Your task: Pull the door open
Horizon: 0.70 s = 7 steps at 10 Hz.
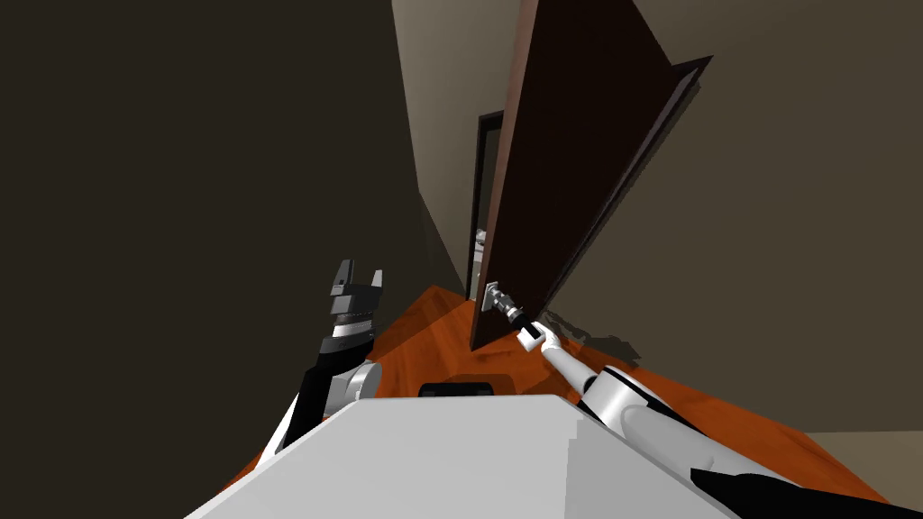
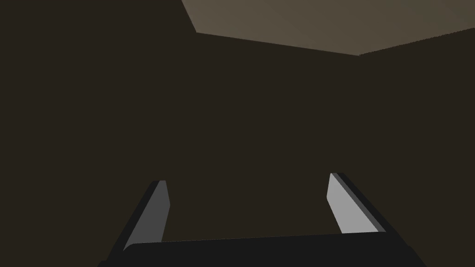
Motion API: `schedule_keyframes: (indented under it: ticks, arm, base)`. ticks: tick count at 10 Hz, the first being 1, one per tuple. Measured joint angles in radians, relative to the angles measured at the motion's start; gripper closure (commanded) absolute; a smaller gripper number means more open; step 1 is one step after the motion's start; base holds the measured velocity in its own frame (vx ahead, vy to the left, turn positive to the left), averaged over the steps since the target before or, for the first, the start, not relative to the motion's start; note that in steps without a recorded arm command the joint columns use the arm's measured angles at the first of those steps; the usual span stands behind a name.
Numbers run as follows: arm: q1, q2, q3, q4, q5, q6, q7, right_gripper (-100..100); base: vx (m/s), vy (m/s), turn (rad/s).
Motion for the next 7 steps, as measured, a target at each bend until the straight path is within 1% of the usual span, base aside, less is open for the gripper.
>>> schedule_keyframes:
  ticks: [1, 2, 4, 7]
  arm:
    - [0.003, 0.001, 0.004, 0.002, 0.002, -0.001, -0.003, 100]
    - [0.005, -0.004, 0.016, -0.001, 0.008, -0.007, -0.011, 100]
    - [0.007, -0.019, 0.039, -0.014, 0.02, -0.028, -0.033, 100]
    - [0.019, -0.051, 0.081, -0.049, 0.043, -0.057, -0.072, 100]
  base:
    - [-0.076, -0.109, 0.011]
    - [-0.123, -0.142, 0.032]
    - [-0.14, -0.137, 0.016]
    - [-0.116, -0.157, 0.014]
